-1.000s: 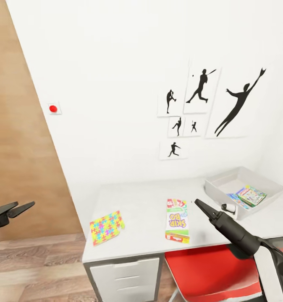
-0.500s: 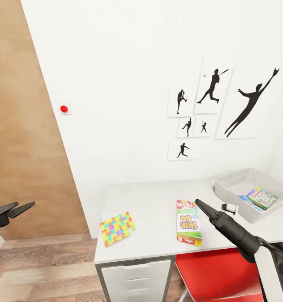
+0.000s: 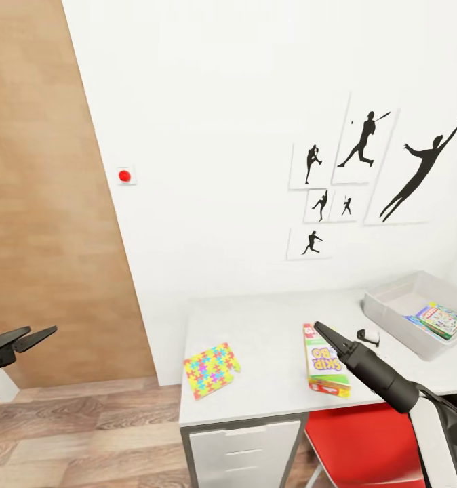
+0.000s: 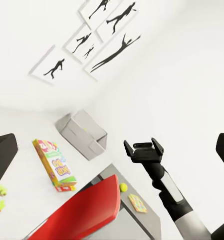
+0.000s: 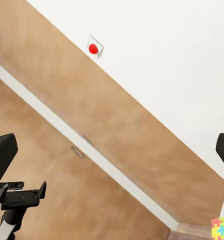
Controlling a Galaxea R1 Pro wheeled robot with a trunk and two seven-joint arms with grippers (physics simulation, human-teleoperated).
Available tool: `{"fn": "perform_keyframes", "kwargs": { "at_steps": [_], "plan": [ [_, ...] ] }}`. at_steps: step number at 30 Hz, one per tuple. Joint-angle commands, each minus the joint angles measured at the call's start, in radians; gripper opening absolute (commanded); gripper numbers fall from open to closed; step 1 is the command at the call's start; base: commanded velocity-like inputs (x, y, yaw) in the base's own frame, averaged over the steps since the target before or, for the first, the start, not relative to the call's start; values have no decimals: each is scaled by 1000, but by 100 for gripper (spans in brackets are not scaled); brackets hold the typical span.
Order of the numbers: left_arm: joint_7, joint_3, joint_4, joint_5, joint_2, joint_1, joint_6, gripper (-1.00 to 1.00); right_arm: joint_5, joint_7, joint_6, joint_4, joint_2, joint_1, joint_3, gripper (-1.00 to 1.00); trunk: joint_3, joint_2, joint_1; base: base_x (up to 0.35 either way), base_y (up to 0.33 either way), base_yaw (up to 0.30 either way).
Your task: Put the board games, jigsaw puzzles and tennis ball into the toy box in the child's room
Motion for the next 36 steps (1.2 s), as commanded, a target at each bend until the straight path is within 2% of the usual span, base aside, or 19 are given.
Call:
{"fn": "perform_keyframes", "kwargs": {
  "at_steps": [1,3,7,10,12,13,16,17,18,19,22,27,31,33,36],
  "plan": [
    [-4,0,1,-2,0,-1,11,100,-2,-4,6,0,0,-1,-1,100,-2,-2,1,0,117,0],
    [-4,0,1,-4,0,-1,11,100,-2,-22,6,0,0,-1,0,100,-2,-2,1,0,68,0],
    [-4,-9,1,-9,0,-1,11,100,-3,-120,13,0,1,-1,7,100,-2,-2,1,0,24,0],
    [-4,-34,2,-20,0,-2,12,100,-3,-226,17,1,1,-2,66,100,-2,-2,1,0,6,0],
    [-4,-53,3,-54,0,-4,12,100,-3,-332,20,1,1,-1,131,100,-2,-2,1,0,2,0],
    [-4,-56,3,-66,0,-5,12,100,-3,-363,22,1,1,-2,146,100,-2,-2,1,0,1,0],
    [83,-64,5,-142,-1,-15,13,100,-5,-580,35,0,3,-13,218,100,-2,-2,1,0,0,0],
    [100,-65,6,-150,-1,-16,13,100,-5,-619,37,0,4,-18,228,100,-2,-2,1,0,0,0],
    [151,-66,6,-168,-1,-20,13,100,-7,-736,39,0,8,-35,257,100,-2,-2,1,0,0,0],
    [169,-67,7,-173,-1,-22,13,100,-7,-773,40,0,10,-40,267,100,-2,-2,1,0,0,0],
    [287,-67,7,-185,-1,-30,4,100,-10,-945,44,-1,23,-61,327,100,-2,-2,1,0,0,0],
    [428,-68,6,-184,-10,-33,-16,100,-18,-1010,54,-3,25,-67,355,100,-2,-2,1,0,0,0],
    [453,-66,3,-179,-21,-33,-22,100,-19,-1011,54,-3,26,-68,360,100,-2,-2,1,0,0,0],
    [460,-67,3,-178,-36,-33,-24,100,-20,-1002,55,-3,26,-68,363,100,-2,-2,1,0,0,0],
    [463,-67,3,-178,-41,-33,-24,100,-20,-1001,55,-3,26,-68,363,100,-2,-2,1,6,0,0]
  ]
}}
